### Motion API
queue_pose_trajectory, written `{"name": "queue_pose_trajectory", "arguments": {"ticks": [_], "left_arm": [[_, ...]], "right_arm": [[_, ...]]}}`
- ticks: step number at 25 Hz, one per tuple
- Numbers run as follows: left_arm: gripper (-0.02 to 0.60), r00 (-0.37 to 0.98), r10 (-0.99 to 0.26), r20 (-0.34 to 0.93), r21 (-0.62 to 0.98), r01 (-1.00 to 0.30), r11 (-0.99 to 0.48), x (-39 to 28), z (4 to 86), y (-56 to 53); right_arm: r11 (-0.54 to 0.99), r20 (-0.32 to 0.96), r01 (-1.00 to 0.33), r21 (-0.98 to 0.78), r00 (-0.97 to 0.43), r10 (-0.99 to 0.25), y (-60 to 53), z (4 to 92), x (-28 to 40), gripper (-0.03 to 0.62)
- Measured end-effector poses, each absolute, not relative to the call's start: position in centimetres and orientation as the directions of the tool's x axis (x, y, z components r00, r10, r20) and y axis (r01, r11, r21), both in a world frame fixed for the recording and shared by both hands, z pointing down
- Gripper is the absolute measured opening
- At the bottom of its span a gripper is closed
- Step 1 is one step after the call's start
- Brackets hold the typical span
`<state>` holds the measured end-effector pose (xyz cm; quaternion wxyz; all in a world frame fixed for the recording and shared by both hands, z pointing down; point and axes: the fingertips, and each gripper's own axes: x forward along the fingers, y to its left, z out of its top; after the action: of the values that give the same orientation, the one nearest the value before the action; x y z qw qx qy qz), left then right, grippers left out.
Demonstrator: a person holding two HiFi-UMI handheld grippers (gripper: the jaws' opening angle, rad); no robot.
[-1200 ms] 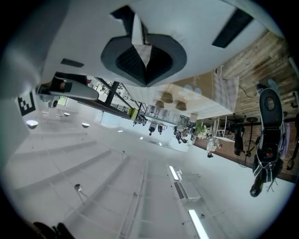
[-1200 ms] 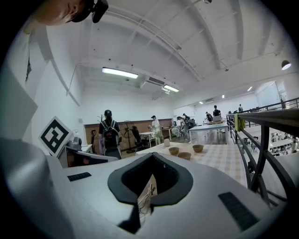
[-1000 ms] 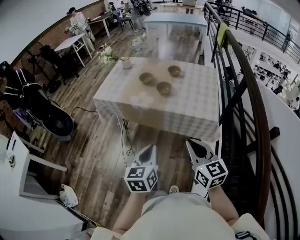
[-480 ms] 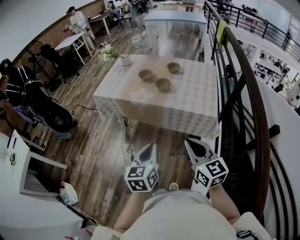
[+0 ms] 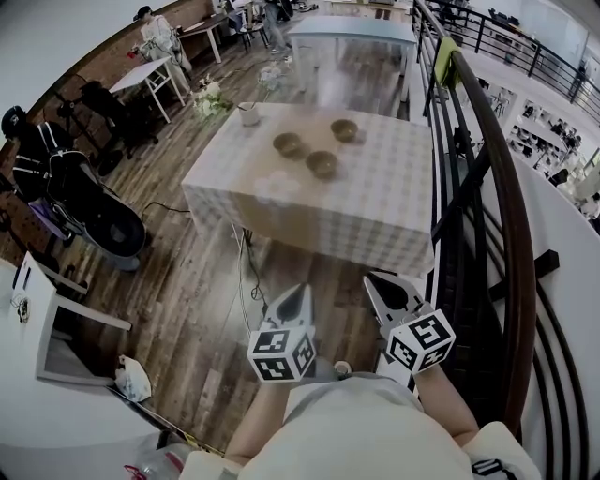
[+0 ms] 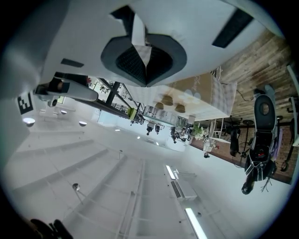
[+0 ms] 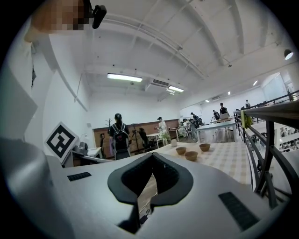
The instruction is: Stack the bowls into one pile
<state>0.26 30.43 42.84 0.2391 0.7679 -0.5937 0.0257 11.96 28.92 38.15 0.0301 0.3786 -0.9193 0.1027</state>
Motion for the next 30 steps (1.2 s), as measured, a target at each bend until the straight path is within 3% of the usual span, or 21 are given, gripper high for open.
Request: {"name": "queue_pose_trajectory", "arguments": {"ticks": [14,30], "left_arm": [[0.005,0.278,-0.897,0.344,0.345,-0.926,-0.155,0.0,43.7,28.3],[0.005,0.301,-0.897,0.323,0.356,-0.917,-0.179,-3.1,43.4,17.0]], "right_arm": [[0.690,0.151,-0.696,-0.198,-0.717,-0.680,26.3,39.1,12.1,0.000],[0.679,0.149,-0.714,-0.169,-0.699,-0.699,15.4,38.6,9.1,0.000]]}}
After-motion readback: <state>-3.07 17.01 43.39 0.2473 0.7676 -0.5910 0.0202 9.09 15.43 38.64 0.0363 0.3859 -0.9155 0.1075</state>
